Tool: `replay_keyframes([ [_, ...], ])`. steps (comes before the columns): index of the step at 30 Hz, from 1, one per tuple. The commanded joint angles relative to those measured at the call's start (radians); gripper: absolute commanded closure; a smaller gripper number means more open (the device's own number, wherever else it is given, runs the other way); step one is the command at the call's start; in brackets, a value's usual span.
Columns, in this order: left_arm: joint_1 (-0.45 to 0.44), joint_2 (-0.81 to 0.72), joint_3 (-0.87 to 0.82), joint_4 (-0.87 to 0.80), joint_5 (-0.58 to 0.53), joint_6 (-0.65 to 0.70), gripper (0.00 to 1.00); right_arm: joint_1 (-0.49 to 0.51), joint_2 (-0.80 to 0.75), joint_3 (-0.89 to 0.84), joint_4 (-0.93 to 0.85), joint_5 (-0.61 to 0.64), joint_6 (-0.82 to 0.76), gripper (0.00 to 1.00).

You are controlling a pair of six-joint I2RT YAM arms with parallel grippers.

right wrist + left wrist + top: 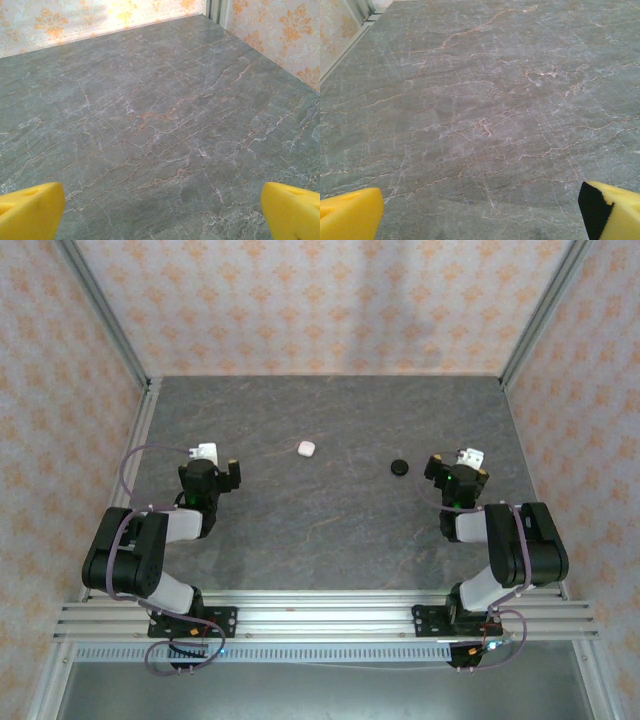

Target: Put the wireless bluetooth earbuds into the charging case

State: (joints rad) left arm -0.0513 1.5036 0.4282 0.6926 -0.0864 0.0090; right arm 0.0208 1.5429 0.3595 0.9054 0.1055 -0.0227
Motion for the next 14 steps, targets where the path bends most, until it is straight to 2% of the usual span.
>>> replay_keyframes([
  [1, 0.004, -0.008, 0.001, 0.044, -0.009, 0.005, 0.00, 0.002, 0.001, 0.010, 0.009, 0.019, 0.011, 0.01],
  [14, 0.005, -0.008, 0.001, 0.044, -0.010, 0.006, 0.00, 0.011, 0.003, 0.019, -0.008, 0.017, -0.002, 0.01],
])
